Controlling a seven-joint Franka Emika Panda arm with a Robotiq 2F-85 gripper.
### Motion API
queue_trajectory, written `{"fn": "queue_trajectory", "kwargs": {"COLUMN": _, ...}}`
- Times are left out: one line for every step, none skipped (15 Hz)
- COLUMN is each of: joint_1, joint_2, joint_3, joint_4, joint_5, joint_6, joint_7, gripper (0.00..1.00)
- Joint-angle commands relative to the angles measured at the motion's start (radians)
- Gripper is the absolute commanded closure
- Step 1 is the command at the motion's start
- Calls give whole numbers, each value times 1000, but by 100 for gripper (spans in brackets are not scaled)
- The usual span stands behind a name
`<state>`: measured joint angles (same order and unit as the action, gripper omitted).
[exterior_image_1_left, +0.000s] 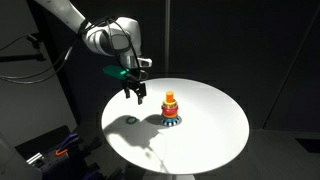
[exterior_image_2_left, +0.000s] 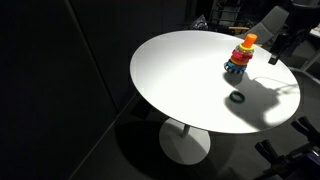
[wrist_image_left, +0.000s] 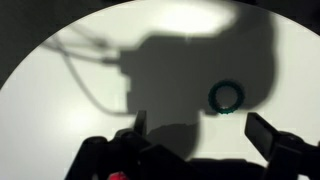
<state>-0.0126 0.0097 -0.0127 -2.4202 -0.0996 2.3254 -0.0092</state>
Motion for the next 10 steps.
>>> {"fn": "queue_trajectory", "kwargs": {"joint_1": 0, "joint_2": 1, "joint_3": 0, "joint_4": 3, "joint_5": 0, "joint_6": -3, "joint_7": 0, "gripper": 0}}
{"fn": "queue_trajectory", "kwargs": {"joint_1": 0, "joint_2": 2, "joint_3": 0, "joint_4": 5, "joint_5": 0, "joint_6": -4, "joint_7": 0, "gripper": 0}}
{"fn": "queue_trajectory", "kwargs": {"joint_1": 0, "joint_2": 2, "joint_3": 0, "joint_4": 6, "joint_5": 0, "joint_6": -4, "joint_7": 0, "gripper": 0}}
{"fn": "queue_trajectory", "kwargs": {"joint_1": 0, "joint_2": 2, "joint_3": 0, "joint_4": 7, "joint_5": 0, "joint_6": -5, "joint_7": 0, "gripper": 0}}
{"fn": "queue_trajectory", "kwargs": {"joint_1": 0, "joint_2": 2, "joint_3": 0, "joint_4": 7, "joint_5": 0, "joint_6": -5, "joint_7": 0, "gripper": 0}}
{"fn": "queue_trajectory", "kwargs": {"joint_1": 0, "joint_2": 2, "joint_3": 0, "joint_4": 8, "joint_5": 0, "joint_6": -5, "joint_7": 0, "gripper": 0}}
{"fn": "queue_trajectory", "kwargs": {"joint_1": 0, "joint_2": 2, "joint_3": 0, "joint_4": 8, "joint_5": 0, "joint_6": -5, "joint_7": 0, "gripper": 0}}
{"fn": "queue_trajectory", "kwargs": {"joint_1": -1, "joint_2": 0, "joint_3": -1, "joint_4": 7, "joint_5": 3, "joint_6": -4, "joint_7": -7, "gripper": 0}}
{"fn": "queue_trajectory", "kwargs": {"joint_1": 1, "joint_2": 1, "joint_3": 1, "joint_4": 5, "joint_5": 6, "joint_6": 5, "joint_7": -18, "gripper": 0}}
{"fn": "queue_trajectory", "kwargs": {"joint_1": 2, "joint_2": 4, "joint_3": 2, "joint_4": 6, "joint_5": 3, "joint_6": 12, "joint_7": -19, "gripper": 0}}
